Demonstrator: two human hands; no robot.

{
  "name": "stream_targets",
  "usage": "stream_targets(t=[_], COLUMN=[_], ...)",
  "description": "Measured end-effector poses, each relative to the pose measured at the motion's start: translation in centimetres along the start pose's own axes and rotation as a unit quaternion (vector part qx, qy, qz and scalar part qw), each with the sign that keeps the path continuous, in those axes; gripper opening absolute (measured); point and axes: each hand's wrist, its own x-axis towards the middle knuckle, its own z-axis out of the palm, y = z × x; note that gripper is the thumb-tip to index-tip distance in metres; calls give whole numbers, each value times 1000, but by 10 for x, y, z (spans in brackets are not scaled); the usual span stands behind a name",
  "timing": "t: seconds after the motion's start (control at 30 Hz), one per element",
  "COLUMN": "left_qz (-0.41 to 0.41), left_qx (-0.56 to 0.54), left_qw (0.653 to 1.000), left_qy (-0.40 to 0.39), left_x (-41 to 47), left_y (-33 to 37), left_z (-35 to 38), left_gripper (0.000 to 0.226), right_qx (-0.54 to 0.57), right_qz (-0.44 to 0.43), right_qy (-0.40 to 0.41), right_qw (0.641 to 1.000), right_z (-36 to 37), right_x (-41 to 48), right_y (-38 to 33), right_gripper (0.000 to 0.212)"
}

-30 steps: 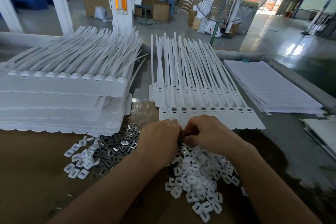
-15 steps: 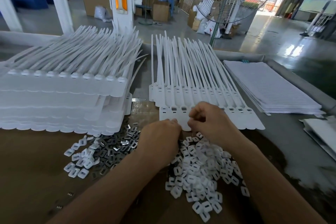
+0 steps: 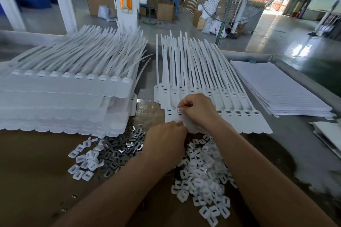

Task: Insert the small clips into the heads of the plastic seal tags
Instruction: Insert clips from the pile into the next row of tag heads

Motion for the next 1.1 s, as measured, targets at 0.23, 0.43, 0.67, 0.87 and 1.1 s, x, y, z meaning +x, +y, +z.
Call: stream_targets(t=[0.23, 0.43, 0.67, 0.87, 1.1], left_qz=[-3, -2, -3, 5, -6], left_qx=[4, 0, -4, -2, 0], left_qw=[1000, 1000, 1000, 1000, 1000], left_qy=[0, 5, 3, -7, -16], left_x=[-2, -3, -1, -2, -2], left_y=[0, 0, -1, 0, 0], left_z=[1, 0, 1, -4, -6], left_gripper=[36, 33, 34, 35, 37], right_qx=[-51, -32, -62, 21, 31], right_qz=[-14, 31, 57, 11, -31], right_qy=[2, 27, 9, -45, -98], right_qw=[999, 999, 996, 999, 994], right_z=[4, 5, 2, -9, -48], right_x=[2, 4, 13, -1, -48], right_y=[-1, -1, -9, 0, 14], right_gripper=[11, 28, 18, 16, 10])
